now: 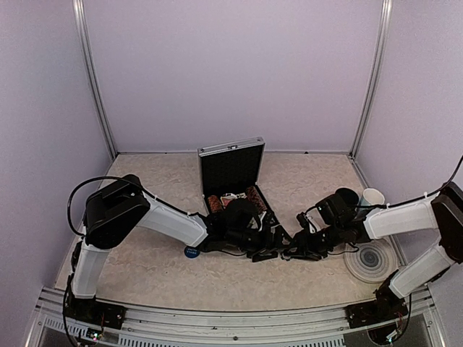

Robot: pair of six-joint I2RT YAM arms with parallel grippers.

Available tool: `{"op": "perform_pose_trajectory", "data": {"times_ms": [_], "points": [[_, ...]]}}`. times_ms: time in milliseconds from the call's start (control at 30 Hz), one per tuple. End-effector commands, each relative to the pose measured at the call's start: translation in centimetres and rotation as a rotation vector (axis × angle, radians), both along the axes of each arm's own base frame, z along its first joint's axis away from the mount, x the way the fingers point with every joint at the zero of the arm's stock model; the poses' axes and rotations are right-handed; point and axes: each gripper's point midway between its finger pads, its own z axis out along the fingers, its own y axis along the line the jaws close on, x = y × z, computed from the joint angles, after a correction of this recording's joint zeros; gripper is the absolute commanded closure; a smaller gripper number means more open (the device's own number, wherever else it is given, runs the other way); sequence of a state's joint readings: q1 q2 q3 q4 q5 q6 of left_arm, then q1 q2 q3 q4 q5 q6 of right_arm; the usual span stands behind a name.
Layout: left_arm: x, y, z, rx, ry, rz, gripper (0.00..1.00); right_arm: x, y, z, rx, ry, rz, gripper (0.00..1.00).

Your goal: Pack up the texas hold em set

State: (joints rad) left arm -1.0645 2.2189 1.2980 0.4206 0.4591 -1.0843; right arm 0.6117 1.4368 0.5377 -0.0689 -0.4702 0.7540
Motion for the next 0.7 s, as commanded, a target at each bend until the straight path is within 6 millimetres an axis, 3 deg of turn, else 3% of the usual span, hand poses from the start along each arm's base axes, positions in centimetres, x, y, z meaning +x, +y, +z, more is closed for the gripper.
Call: {"op": "perform_pose_trajectory", "data": {"times_ms": [0,200,333,500,667], "points": [[-0.7,0.6,-3.2,0.068,0.047,-0.015,0.04,0.4,0.3,0.2,0.022,0.003,-0.005,0.53],[-1.0,0.3,-3.2,0.076,0.063,-0.030,0.04,1.0,-0.9,0.4,-0.044,-0.006,-0.074,0.45],[-1.0,0.0,-3.4,0.109,0.083,-0.036,0.03,1.0,-1.3,-0.5,-0.070,0.014,-0.094,0.43],[-1.2,-0.1,-3.3,0.124,0.105,-0.036,0.03,0.5,-0.4,-1.2,-0.020,0.055,-0.074,0.42],[-1.4,-0.2,-3.3,0.121,0.119,-0.038,0.03,0.5,0.7,-0.7,0.016,0.064,-0.046,0.42]]}}
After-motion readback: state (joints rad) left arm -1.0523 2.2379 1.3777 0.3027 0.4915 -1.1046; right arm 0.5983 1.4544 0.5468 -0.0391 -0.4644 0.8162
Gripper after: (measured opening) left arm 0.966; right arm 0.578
